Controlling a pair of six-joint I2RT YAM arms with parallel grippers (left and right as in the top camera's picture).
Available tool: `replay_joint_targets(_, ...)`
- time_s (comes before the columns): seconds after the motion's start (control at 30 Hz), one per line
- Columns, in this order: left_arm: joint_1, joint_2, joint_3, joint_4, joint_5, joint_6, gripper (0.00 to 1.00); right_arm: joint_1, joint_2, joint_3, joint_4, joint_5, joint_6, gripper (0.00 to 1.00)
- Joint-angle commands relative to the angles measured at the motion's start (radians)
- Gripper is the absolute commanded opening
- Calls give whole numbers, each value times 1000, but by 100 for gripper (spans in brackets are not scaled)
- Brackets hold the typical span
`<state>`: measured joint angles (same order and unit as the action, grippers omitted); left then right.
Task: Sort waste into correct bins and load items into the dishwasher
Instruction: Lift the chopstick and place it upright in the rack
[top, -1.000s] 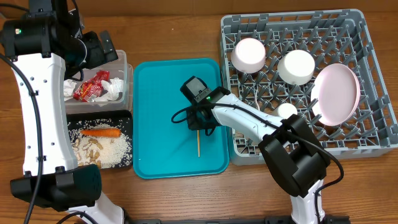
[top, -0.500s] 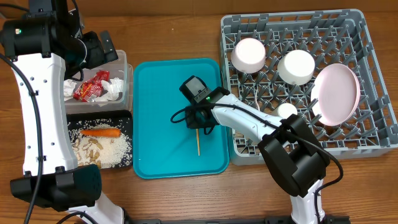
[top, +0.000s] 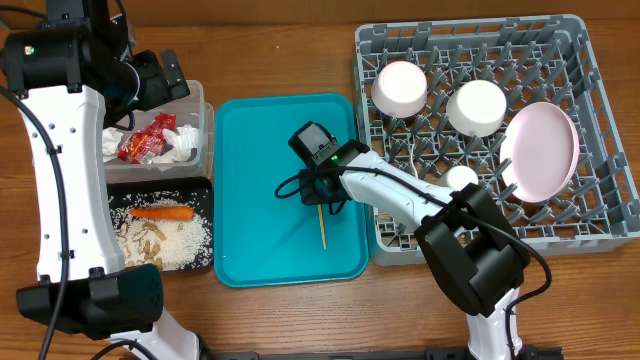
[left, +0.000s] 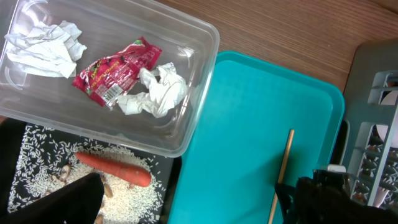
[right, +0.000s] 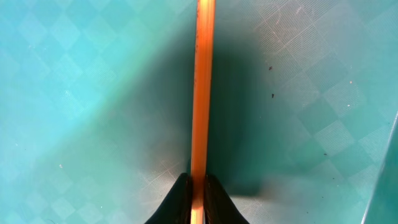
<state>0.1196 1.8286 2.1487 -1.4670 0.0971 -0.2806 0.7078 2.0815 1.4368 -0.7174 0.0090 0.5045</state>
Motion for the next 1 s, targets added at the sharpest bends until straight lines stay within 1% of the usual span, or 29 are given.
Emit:
replay_joint_targets(0.0, -2, -2, 13, 2, 4, 4, 100, 3, 25, -18, -2, 16, -4, 7)
replay_joint_targets(0.1, -2, -2, 13, 2, 4, 4, 100, 3, 25, -18, -1, 16, -4, 4)
replay_joint_targets(0.3, -2, -2, 13, 2, 4, 4, 100, 3, 19, -13, -5, 12, -5, 4)
replay_joint_targets(0.43, -2, -2, 13, 2, 4, 4, 100, 1, -20, 33, -50, 12, -15, 4)
replay_joint_targets(0.7, -2, -2, 13, 2, 4, 4, 100, 1, -223, 80, -88, 11, -108, 4)
replay_joint_targets(0.83, -2, -2, 13, 2, 4, 4, 100, -6, -349, 80, -142, 14, -171, 4)
replay_joint_targets(0.97, -2, -2, 13, 2, 4, 4, 100, -38, -433, 80, -206, 27, -198, 4)
